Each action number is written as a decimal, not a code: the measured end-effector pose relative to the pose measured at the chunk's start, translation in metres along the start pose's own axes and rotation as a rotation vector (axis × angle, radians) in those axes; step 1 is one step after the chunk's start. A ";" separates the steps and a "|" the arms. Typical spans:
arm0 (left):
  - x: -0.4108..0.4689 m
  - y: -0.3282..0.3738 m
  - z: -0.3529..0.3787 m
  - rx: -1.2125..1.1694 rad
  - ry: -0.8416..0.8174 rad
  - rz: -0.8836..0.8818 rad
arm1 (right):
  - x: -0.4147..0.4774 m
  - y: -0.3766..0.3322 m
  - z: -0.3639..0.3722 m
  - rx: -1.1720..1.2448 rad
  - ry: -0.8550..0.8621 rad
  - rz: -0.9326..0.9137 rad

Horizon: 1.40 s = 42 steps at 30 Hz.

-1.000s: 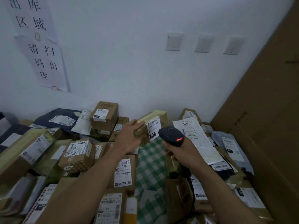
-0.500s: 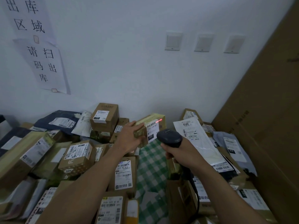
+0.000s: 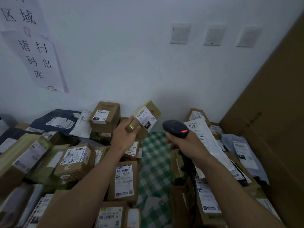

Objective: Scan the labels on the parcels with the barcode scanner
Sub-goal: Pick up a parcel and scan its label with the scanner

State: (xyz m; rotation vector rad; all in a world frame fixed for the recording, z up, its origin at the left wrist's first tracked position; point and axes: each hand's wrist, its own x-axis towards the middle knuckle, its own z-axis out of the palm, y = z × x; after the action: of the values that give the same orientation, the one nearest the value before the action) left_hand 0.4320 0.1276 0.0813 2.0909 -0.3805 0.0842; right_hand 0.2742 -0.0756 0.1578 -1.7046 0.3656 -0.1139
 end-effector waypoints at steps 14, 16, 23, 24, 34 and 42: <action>0.130 -0.032 0.041 0.170 0.003 -0.178 | 0.176 0.041 0.027 0.035 -0.002 0.169; 0.145 -0.044 0.054 0.202 0.013 -0.202 | 0.196 0.049 0.032 0.048 -0.022 0.175; 0.160 -0.086 0.073 0.218 -0.007 -0.196 | 0.239 0.086 0.039 0.037 -0.090 0.259; 0.161 -0.088 0.072 0.196 -0.013 -0.192 | 0.243 0.090 0.040 0.043 -0.099 0.264; 0.161 -0.088 0.082 -0.428 0.058 -0.417 | 0.261 0.117 0.060 0.203 0.000 0.251; 0.172 -0.079 0.082 -0.244 -0.434 -0.343 | 0.259 0.114 0.056 0.319 0.110 0.182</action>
State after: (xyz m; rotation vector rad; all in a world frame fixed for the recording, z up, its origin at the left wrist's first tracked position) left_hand 0.6119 0.0560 0.0097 1.8915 -0.2667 -0.5974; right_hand 0.5145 -0.1152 0.0029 -1.3473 0.5527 -0.1257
